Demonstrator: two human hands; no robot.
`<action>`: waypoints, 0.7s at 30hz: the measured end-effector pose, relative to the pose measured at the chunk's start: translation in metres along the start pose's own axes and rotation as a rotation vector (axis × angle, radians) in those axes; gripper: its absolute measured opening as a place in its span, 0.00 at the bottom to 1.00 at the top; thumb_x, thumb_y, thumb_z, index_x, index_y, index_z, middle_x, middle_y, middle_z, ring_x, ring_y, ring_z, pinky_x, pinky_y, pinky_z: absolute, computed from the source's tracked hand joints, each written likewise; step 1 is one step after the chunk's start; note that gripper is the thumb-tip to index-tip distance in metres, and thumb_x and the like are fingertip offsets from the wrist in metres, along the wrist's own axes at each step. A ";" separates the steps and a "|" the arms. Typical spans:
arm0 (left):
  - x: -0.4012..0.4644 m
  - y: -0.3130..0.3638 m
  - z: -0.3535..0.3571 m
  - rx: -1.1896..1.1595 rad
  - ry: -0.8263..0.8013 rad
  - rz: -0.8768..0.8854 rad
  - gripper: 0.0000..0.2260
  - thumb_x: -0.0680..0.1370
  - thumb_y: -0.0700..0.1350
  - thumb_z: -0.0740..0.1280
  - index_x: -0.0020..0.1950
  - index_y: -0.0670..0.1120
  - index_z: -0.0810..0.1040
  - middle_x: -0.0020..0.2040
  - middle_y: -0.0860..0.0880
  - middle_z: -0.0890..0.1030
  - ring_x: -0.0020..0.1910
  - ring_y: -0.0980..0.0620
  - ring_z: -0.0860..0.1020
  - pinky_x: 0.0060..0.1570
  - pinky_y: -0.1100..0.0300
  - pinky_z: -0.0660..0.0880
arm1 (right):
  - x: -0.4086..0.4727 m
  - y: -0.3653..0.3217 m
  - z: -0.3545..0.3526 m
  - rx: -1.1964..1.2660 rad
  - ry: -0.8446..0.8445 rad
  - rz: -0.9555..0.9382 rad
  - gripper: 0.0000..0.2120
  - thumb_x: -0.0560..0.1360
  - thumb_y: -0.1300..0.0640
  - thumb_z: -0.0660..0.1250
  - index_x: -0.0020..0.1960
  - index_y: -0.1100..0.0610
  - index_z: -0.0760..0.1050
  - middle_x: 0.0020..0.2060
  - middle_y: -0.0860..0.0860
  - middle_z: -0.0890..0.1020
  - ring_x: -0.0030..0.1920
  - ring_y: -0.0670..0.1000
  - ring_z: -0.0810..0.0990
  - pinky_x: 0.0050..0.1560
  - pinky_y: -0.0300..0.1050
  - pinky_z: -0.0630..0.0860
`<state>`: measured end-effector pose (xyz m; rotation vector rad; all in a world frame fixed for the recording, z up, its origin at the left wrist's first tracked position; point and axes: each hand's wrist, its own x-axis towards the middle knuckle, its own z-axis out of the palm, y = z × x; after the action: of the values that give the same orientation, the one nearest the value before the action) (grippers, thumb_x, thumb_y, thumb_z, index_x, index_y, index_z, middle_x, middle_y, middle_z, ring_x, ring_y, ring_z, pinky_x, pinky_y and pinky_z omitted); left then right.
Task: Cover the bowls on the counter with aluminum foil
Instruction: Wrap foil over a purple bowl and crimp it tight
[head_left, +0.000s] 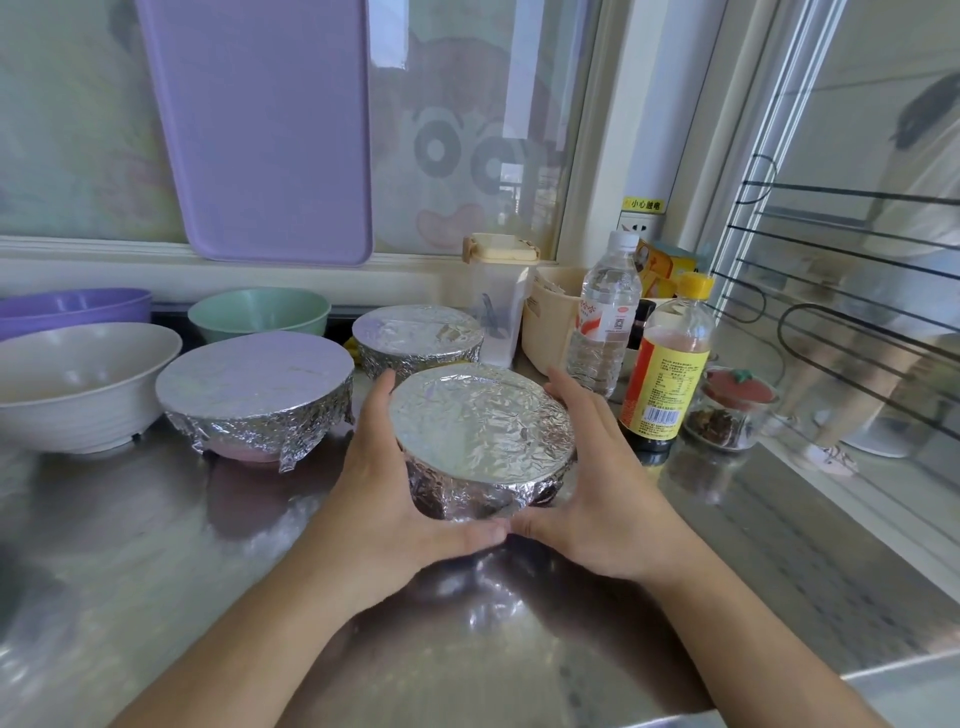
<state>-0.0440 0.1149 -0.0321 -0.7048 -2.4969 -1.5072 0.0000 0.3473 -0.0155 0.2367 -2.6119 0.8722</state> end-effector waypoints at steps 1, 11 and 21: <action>0.001 -0.001 0.001 0.001 0.026 -0.003 0.71 0.54 0.65 0.86 0.81 0.66 0.38 0.80 0.60 0.58 0.77 0.63 0.60 0.75 0.61 0.60 | 0.000 -0.001 0.000 -0.008 -0.008 -0.003 0.68 0.61 0.37 0.86 0.85 0.42 0.43 0.81 0.37 0.55 0.80 0.38 0.55 0.79 0.40 0.59; 0.004 -0.006 0.001 -0.002 0.047 0.000 0.59 0.55 0.61 0.88 0.78 0.63 0.56 0.69 0.66 0.73 0.68 0.68 0.71 0.63 0.71 0.68 | -0.002 0.001 -0.008 0.256 -0.075 0.034 0.63 0.61 0.21 0.74 0.85 0.42 0.48 0.77 0.36 0.58 0.81 0.39 0.57 0.82 0.52 0.61; 0.005 -0.004 -0.001 -0.034 0.025 0.030 0.53 0.56 0.58 0.89 0.74 0.63 0.63 0.65 0.66 0.75 0.63 0.73 0.72 0.53 0.81 0.67 | 0.000 0.003 -0.003 0.100 0.028 -0.001 0.64 0.60 0.19 0.73 0.84 0.45 0.51 0.77 0.40 0.60 0.78 0.37 0.60 0.75 0.35 0.60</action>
<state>-0.0504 0.1143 -0.0331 -0.7209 -2.4361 -1.5425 -0.0002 0.3516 -0.0145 0.2500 -2.5452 0.9997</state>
